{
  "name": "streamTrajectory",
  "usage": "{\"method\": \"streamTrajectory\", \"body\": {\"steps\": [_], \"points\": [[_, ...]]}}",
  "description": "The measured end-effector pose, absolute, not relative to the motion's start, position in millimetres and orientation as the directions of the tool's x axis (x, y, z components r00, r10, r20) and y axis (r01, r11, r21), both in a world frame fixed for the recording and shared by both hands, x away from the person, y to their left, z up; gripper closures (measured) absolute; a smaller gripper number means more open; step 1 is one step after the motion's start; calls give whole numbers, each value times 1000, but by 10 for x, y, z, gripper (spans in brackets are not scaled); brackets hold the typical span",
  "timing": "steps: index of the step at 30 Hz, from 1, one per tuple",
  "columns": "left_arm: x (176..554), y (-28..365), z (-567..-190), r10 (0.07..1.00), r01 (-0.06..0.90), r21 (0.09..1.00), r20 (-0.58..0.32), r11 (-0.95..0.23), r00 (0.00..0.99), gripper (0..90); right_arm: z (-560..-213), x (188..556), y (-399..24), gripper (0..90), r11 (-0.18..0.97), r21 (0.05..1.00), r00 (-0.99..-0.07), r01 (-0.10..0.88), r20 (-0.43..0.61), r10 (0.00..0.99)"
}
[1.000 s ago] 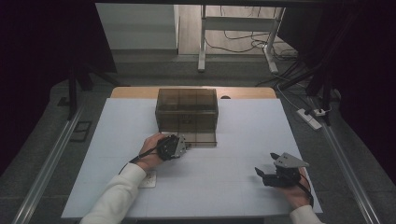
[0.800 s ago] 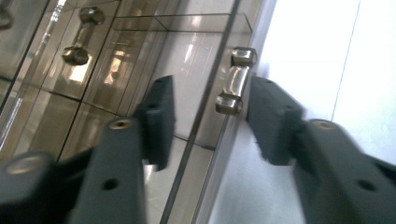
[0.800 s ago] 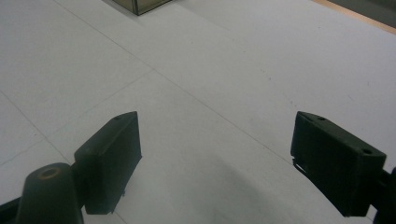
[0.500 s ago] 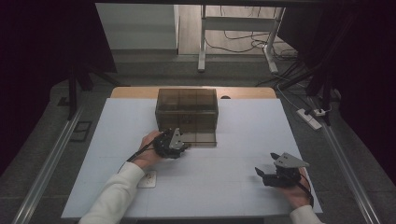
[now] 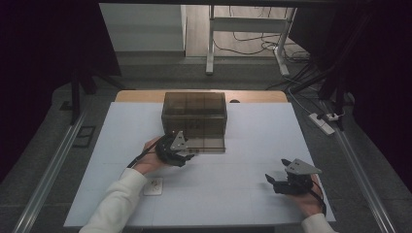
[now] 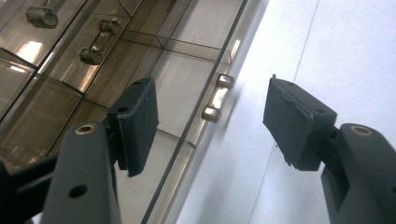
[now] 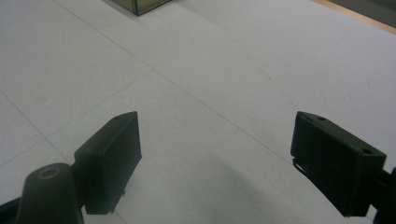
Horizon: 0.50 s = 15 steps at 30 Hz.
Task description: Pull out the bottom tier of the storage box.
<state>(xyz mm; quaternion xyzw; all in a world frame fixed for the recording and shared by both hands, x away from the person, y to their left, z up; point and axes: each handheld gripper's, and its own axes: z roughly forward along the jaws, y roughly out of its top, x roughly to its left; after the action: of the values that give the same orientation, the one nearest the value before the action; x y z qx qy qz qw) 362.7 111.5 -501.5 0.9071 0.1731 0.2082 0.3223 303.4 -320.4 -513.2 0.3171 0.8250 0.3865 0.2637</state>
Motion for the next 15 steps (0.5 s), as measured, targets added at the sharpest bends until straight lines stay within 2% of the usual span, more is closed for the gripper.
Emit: {"method": "streamTrajectory", "body": {"steps": [15], "points": [[3511,1259,-4871,421,177,663,227,-728,878,328,-5133,3031,-3202,156,499,804,-659,322,-188,728]]}}
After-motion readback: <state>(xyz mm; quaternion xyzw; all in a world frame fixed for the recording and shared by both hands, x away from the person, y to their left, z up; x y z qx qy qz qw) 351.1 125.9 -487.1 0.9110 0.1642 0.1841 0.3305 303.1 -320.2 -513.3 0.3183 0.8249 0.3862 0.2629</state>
